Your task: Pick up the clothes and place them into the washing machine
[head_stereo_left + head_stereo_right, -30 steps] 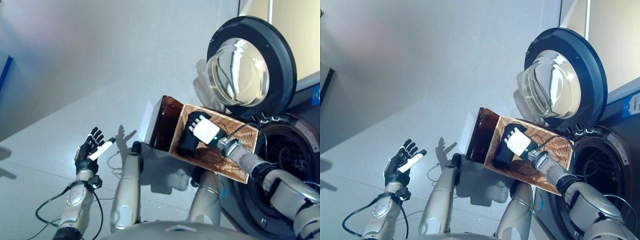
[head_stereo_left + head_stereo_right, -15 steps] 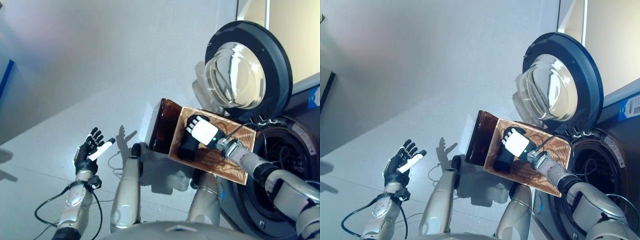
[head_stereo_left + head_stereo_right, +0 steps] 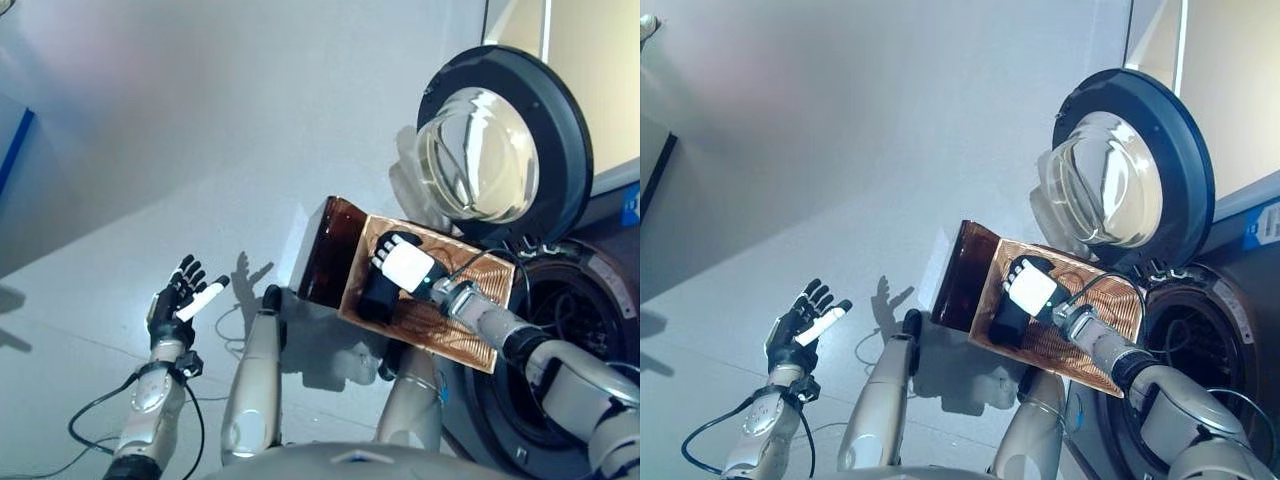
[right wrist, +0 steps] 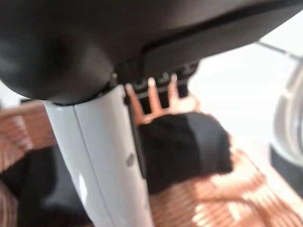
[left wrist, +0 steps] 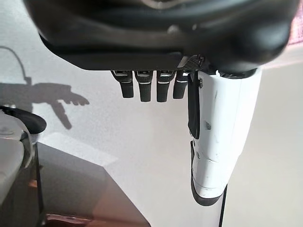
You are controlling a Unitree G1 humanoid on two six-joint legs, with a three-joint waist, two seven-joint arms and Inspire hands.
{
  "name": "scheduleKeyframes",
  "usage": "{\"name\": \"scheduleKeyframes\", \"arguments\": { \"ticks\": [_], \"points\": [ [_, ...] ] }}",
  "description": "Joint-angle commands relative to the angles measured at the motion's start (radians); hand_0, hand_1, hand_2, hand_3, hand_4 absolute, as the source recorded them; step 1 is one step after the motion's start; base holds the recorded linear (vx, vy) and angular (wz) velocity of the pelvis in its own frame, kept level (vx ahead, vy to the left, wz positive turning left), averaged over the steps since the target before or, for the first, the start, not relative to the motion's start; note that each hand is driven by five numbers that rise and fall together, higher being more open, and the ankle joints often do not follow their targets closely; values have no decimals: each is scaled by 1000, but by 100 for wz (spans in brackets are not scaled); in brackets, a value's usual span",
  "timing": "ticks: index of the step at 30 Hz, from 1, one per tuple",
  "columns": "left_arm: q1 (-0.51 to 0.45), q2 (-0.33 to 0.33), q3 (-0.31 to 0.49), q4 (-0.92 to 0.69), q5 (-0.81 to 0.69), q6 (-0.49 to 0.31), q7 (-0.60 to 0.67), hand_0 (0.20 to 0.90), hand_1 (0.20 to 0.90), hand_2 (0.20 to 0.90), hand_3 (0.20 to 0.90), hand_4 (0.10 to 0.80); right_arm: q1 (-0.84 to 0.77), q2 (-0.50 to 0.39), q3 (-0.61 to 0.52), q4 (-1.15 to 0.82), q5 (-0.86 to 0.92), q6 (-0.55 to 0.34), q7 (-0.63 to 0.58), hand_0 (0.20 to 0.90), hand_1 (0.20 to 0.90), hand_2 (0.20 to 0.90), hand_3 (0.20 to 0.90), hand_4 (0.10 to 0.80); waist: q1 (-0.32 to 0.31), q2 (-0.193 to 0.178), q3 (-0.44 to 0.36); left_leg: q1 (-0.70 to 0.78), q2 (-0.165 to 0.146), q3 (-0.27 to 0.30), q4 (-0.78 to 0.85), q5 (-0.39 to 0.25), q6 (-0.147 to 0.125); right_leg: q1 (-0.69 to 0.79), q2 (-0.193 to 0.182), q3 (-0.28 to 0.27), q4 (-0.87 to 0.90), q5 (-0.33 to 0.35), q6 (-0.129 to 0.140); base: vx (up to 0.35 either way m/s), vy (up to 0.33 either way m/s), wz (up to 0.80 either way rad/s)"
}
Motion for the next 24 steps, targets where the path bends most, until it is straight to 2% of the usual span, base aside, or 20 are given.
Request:
{"name": "scheduleKeyframes", "arguments": {
  "ticks": [1,22,24],
  "points": [
    [21,66,30,-98,23,-86,20,900,900,900,900,800,-35,13,-29,-17,35,27,-63,900,900,900,900,800,20,-4,-30,-53,13,-26,63,-8,-15,-24,-1,68,-52,138,14,5,-1,5],
    [36,75,58,-123,17,-84,14,900,900,900,900,800,-43,63,-27,34,25,34,-38,900,900,900,900,800,52,-3,-25,-147,-8,-61,197,-56,1,-105,-16,77,95,63,-6,-5,1,5],
    [44,76,66,-125,15,-84,9,900,900,900,900,800,-33,59,-47,65,26,49,-41,900,900,900,900,800,52,-2,-30,-145,-3,-63,214,-92,0,-104,-18,78,117,29,0,92,-25,5]
  ]
}}
